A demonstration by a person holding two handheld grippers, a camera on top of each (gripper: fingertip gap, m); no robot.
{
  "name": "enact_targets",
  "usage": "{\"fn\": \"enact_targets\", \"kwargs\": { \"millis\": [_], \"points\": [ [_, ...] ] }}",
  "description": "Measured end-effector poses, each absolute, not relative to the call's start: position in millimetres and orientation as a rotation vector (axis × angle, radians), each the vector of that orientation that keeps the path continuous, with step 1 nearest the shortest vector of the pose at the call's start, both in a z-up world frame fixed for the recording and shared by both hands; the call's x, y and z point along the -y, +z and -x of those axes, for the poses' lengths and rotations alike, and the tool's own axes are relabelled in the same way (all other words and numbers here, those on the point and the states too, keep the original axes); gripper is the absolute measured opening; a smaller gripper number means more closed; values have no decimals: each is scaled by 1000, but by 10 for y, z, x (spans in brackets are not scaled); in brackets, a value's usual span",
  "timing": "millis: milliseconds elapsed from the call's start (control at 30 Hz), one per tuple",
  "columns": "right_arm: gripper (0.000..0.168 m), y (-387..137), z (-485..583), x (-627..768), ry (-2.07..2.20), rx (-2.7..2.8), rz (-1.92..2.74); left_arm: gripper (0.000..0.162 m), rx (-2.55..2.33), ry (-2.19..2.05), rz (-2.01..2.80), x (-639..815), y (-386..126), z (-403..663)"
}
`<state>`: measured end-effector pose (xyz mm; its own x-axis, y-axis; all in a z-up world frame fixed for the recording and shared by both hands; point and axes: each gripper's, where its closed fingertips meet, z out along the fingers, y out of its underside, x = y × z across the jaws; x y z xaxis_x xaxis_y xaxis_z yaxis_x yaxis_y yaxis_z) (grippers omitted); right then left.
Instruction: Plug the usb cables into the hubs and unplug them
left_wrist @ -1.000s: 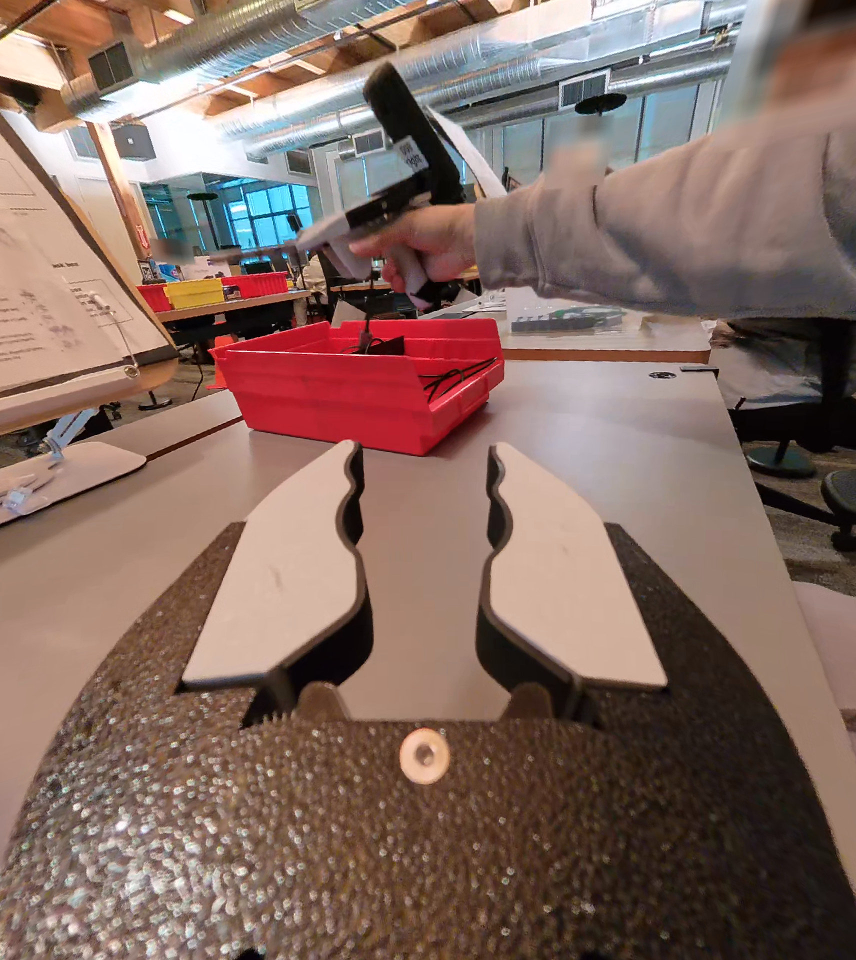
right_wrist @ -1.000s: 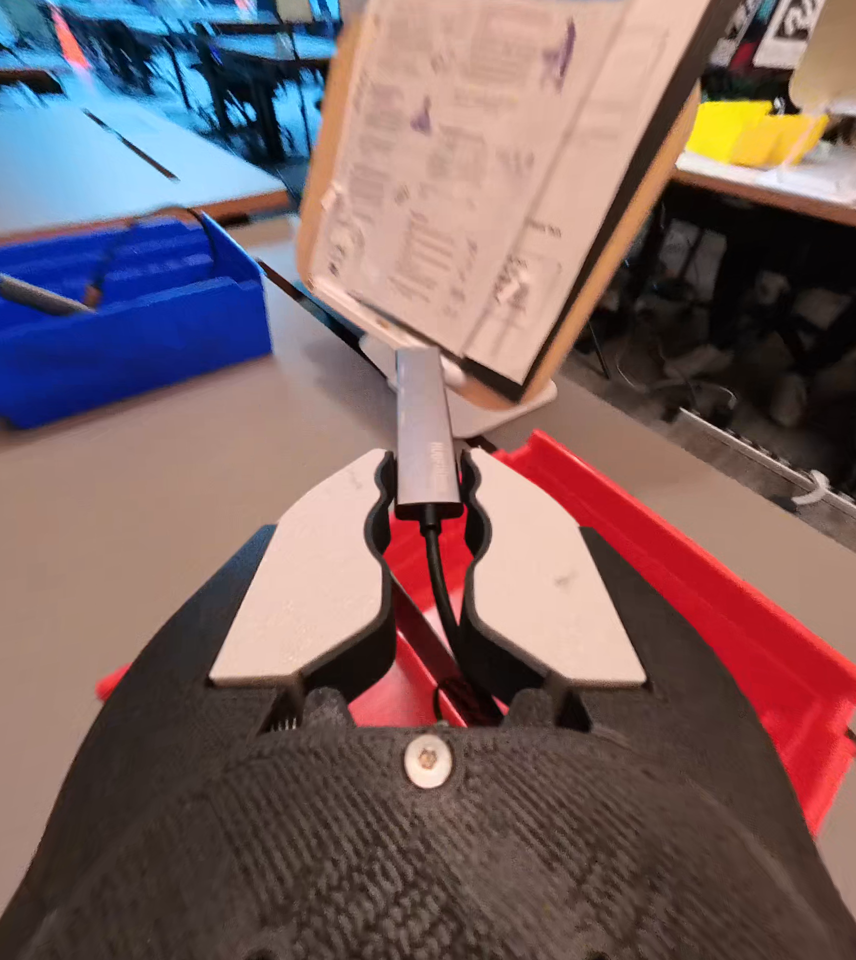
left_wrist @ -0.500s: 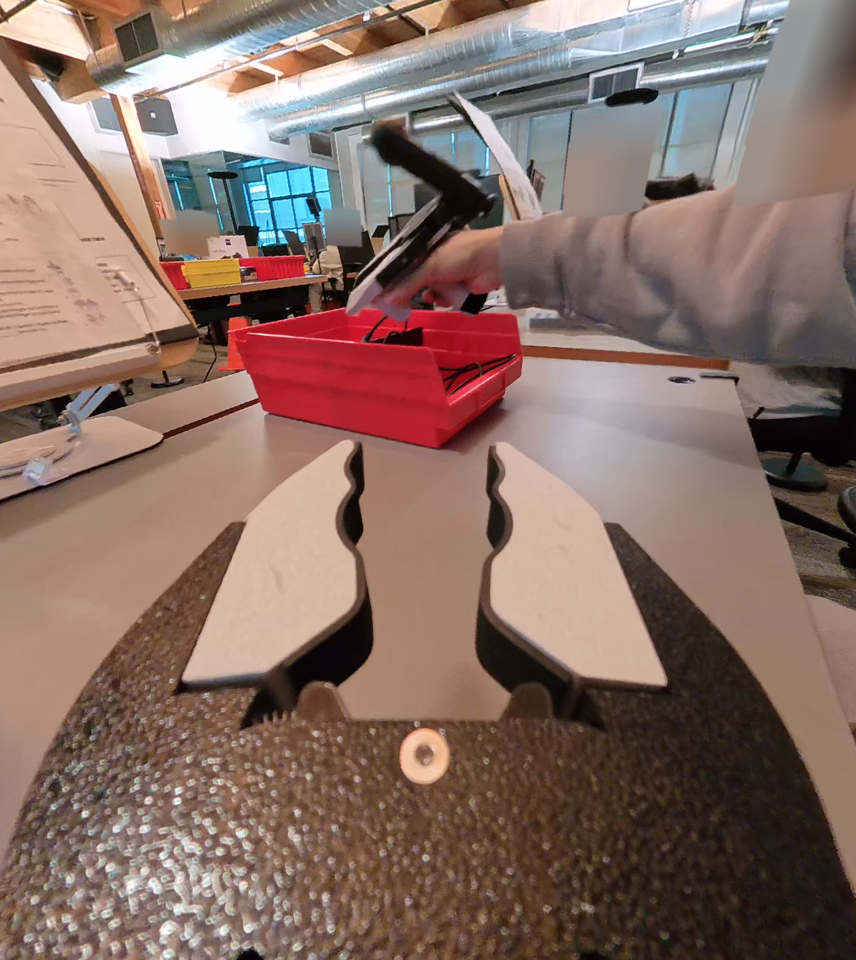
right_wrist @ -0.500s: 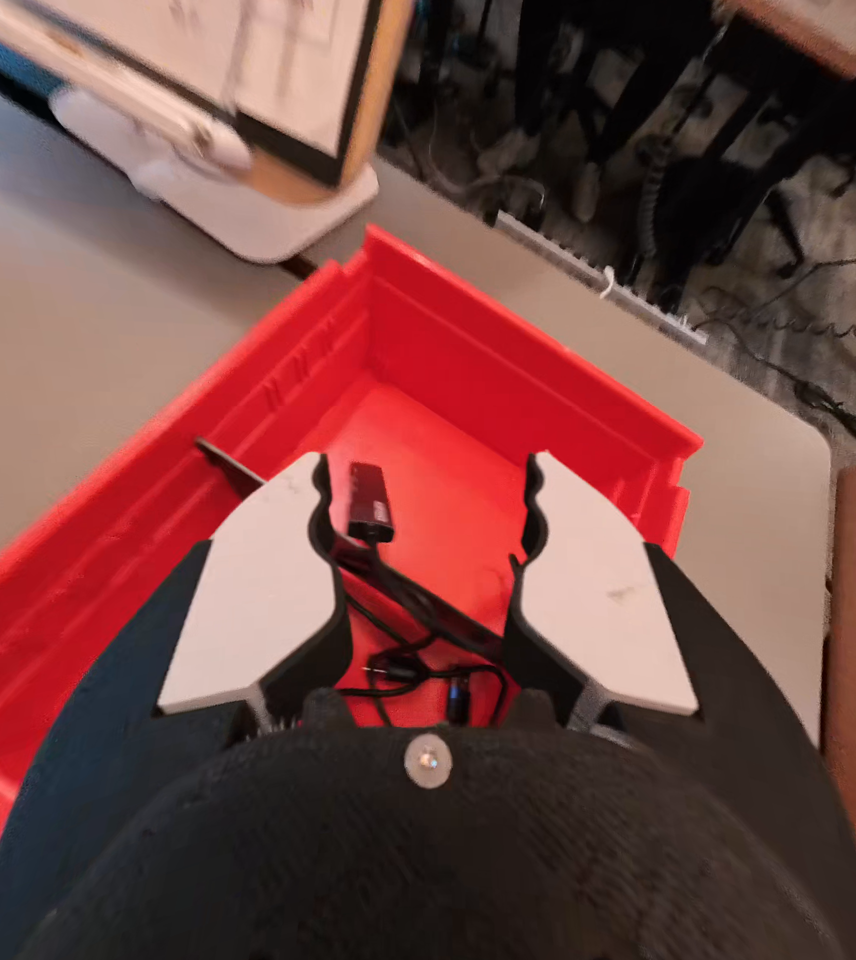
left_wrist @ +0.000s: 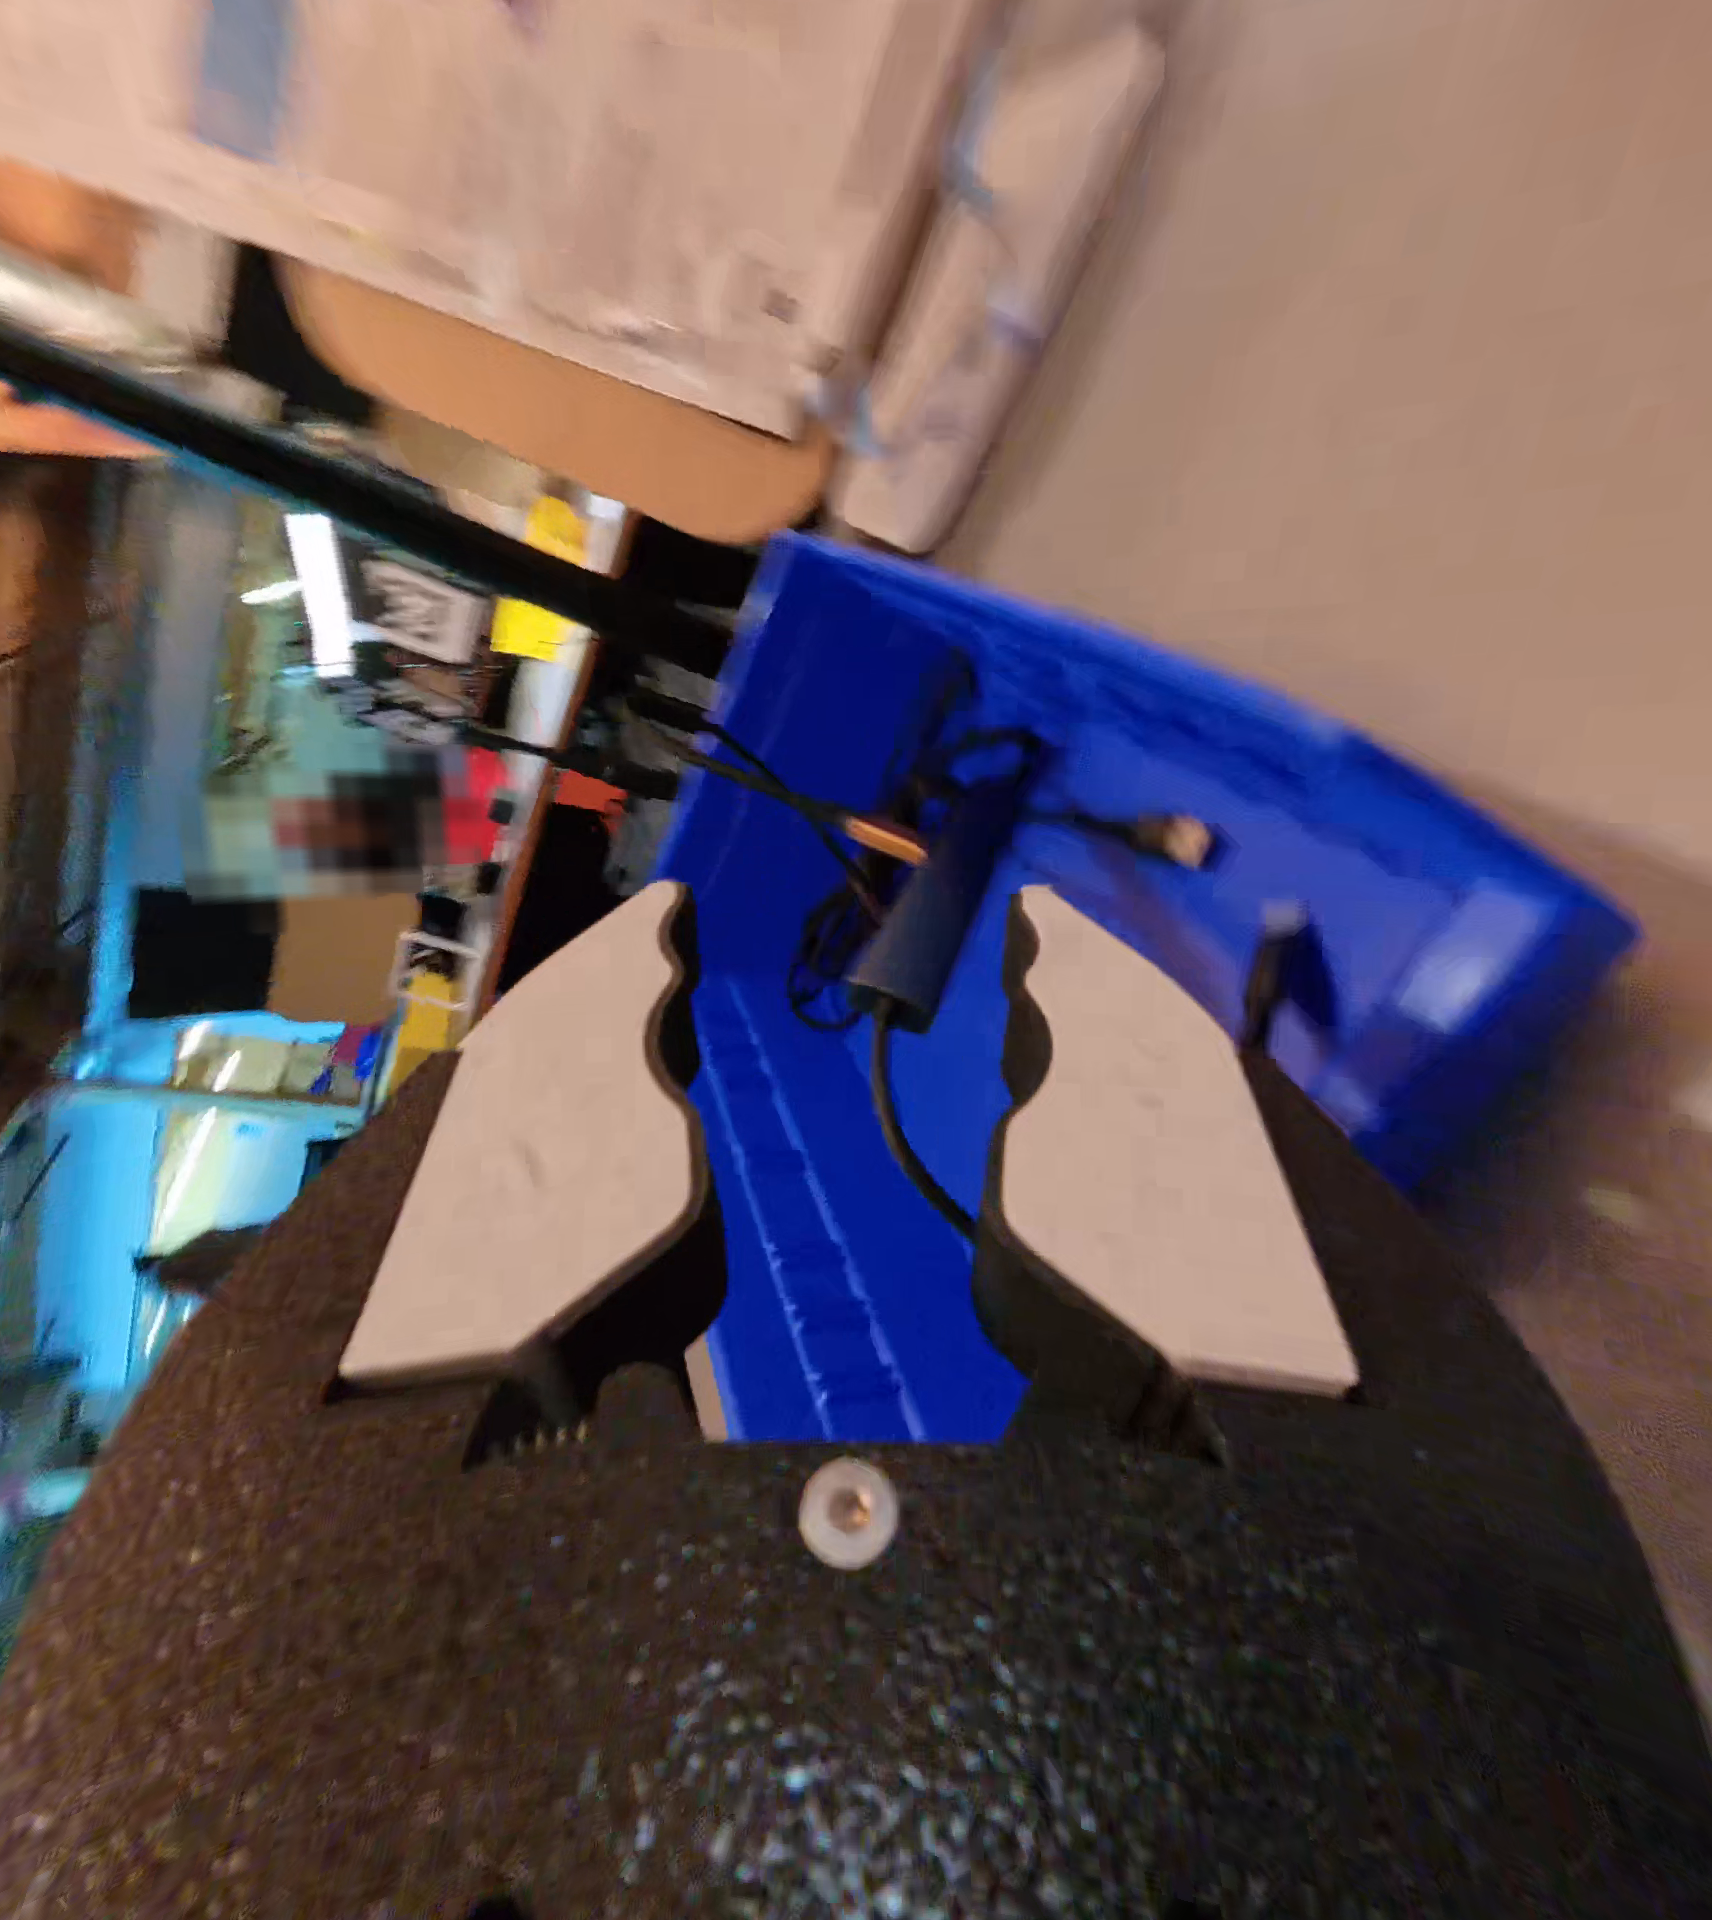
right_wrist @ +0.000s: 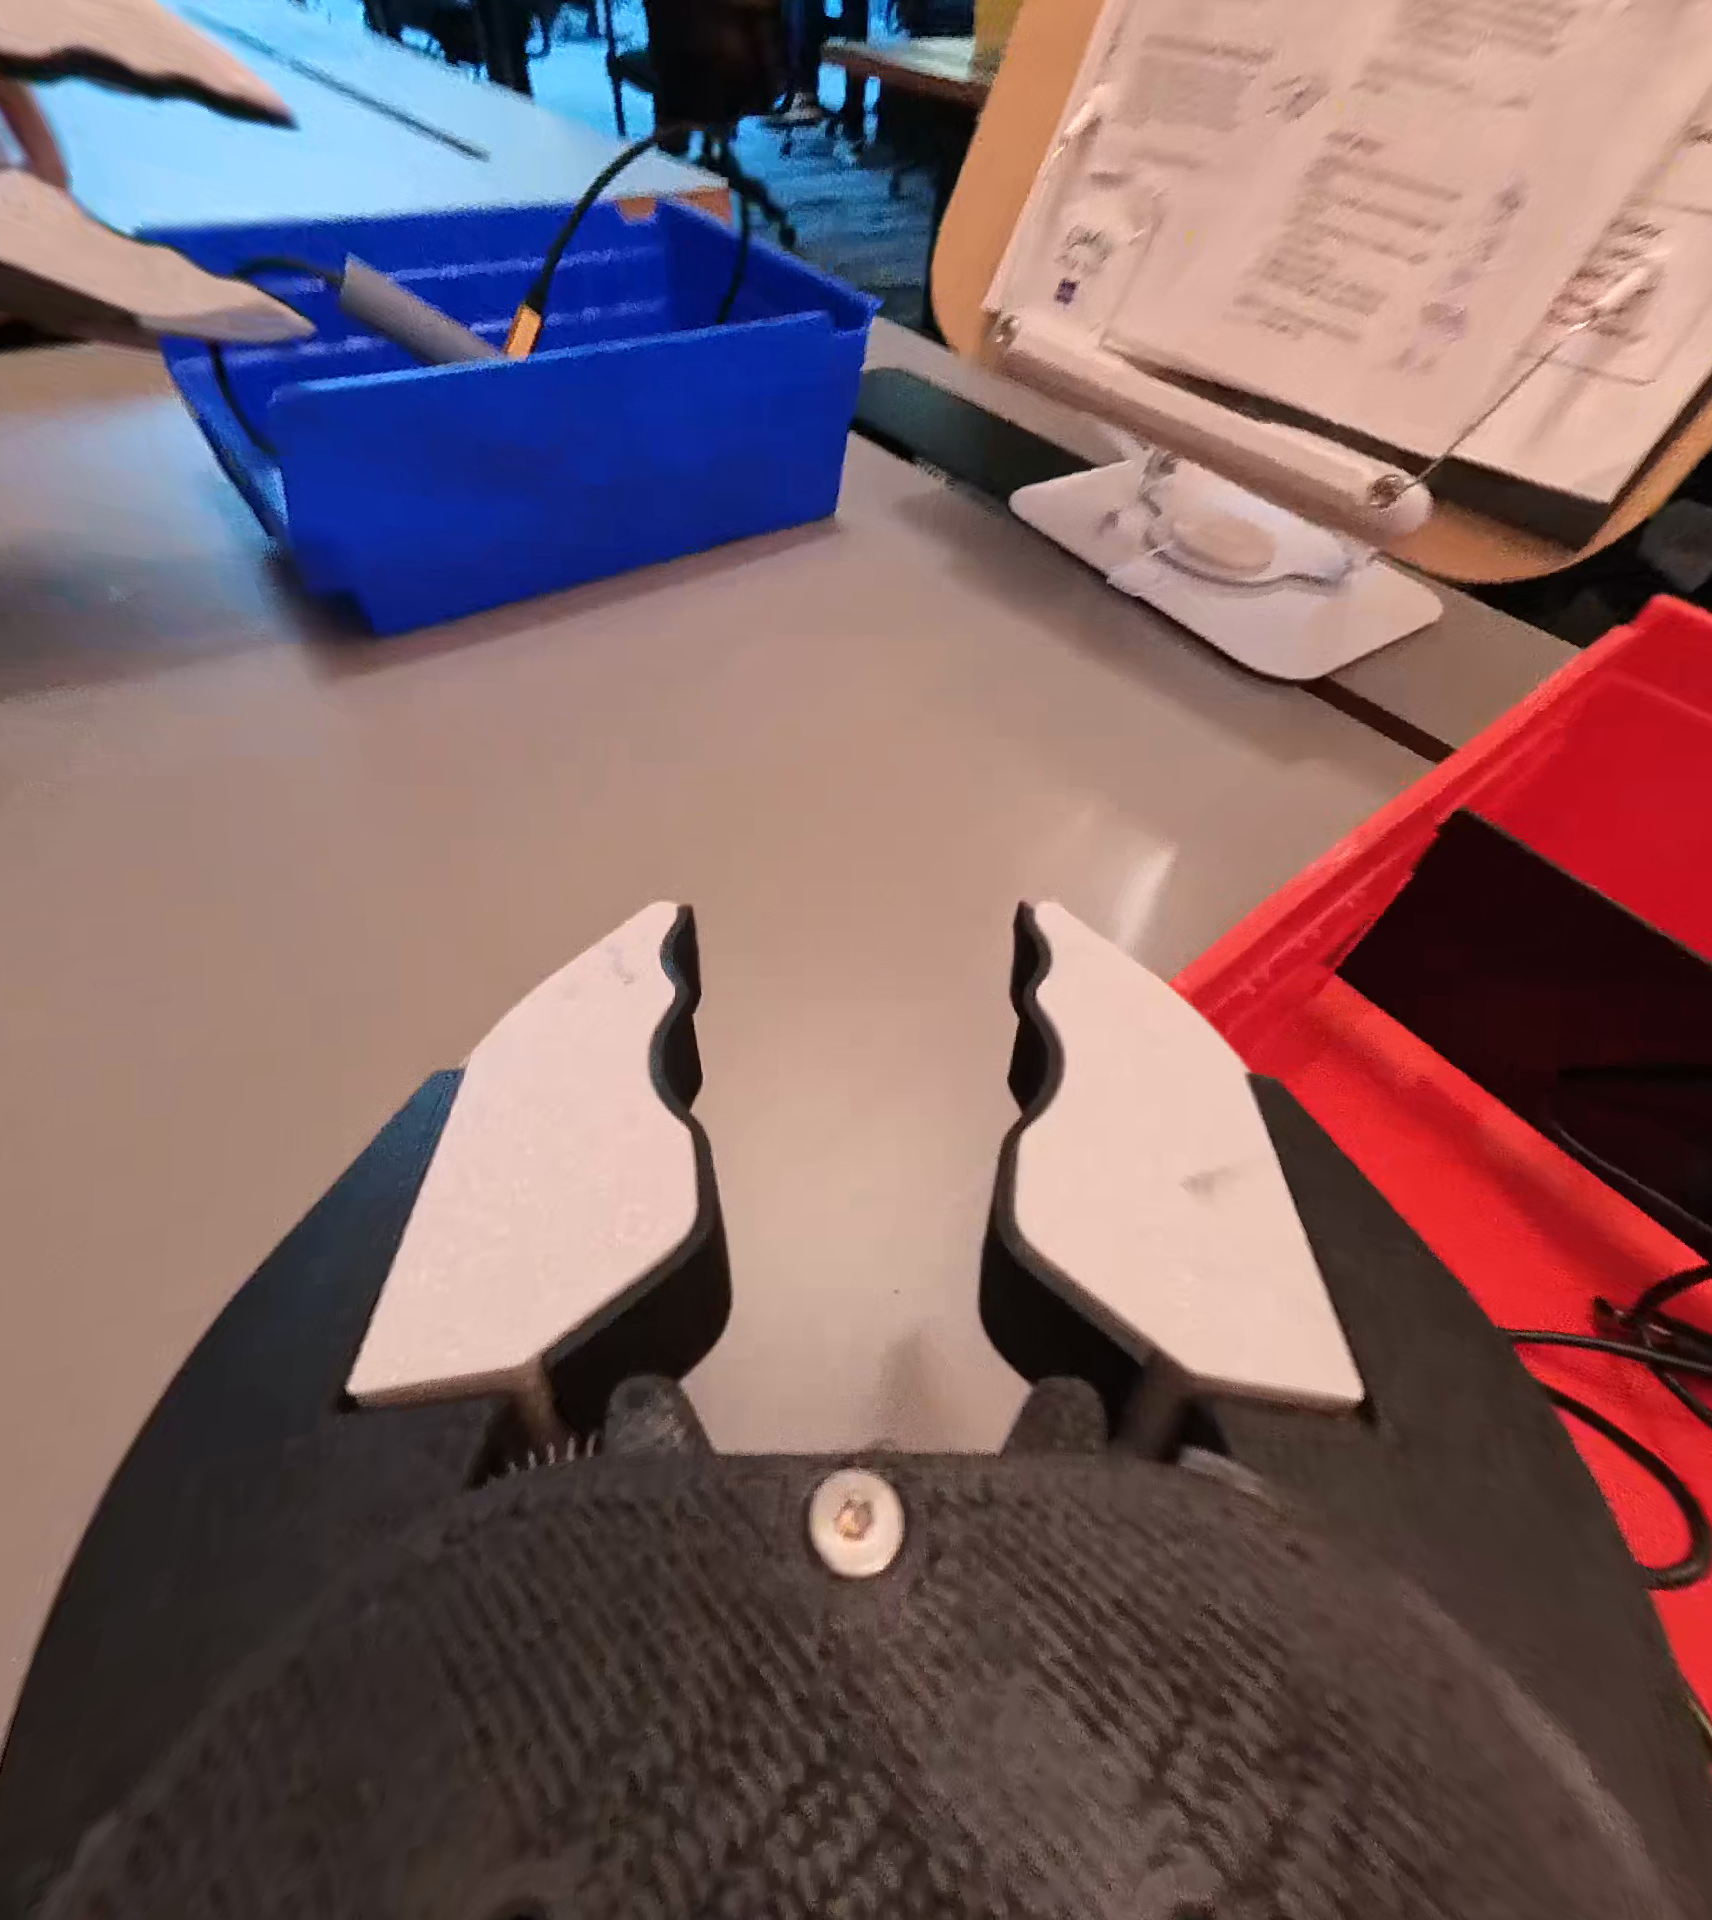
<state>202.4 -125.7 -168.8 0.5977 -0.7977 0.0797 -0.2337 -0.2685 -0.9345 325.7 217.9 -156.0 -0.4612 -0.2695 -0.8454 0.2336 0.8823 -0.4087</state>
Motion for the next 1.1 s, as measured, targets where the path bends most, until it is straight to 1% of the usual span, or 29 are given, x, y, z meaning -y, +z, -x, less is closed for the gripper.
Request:
{"fn": "enact_targets", "kwargs": {
  "millis": [33,133,167,233,533,600,667,700,800,867,967,1100],
  "points": [
    [58,-1718,-2022,1222,-678,-831,1824,58,-2025,-498,-24,-2223,-1685,-3320],
    [60,-1725,-2013,1125,-640,-808,1863,59,-2101,-336,-109,-2302,-1924,-3488],
    [60,-1701,-2011,1093,-641,-791,1854,57,-2095,-304,-118,-2314,-1958,-3548],
    [60,-1675,-1980,1035,-630,-752,1850,45,-2132,-283,-127,-2318,-2062,-3613],
    [59,-1585,-1875,1105,-625,-724,1812,60,-2297,-125,11,-2584,-2375,-3806],
    [59,-1566,-1871,1108,-620,-723,1800,55,-2347,-78,49,-2649,-2465,-3818],
    [58,-1550,-1868,1104,-627,-717,1796,41,-2354,-6,84,-2715,-2521,-3855],
    [58,-1548,-1864,1102,-630,-714,1795,25,-2304,2,86,-2718,-2472,-3905],
    [58,-1588,-1860,1126,-647,-717,1825,24,-2235,-50,110,-2653,-2333,-3921],
    [58,-1596,-1867,1166,-680,-722,1842,23,-2152,-71,112,-2614,-2131,-3928],
    [58,-1513,-1854,1164,-690,-703,1802,23,-2002,-144,127,-2482,-1628,-3890],
    [56,-1363,-1840,1130,-673,-688,1707,23,-1798,-325,166,-2260,-699,-3715]
  ]
}}
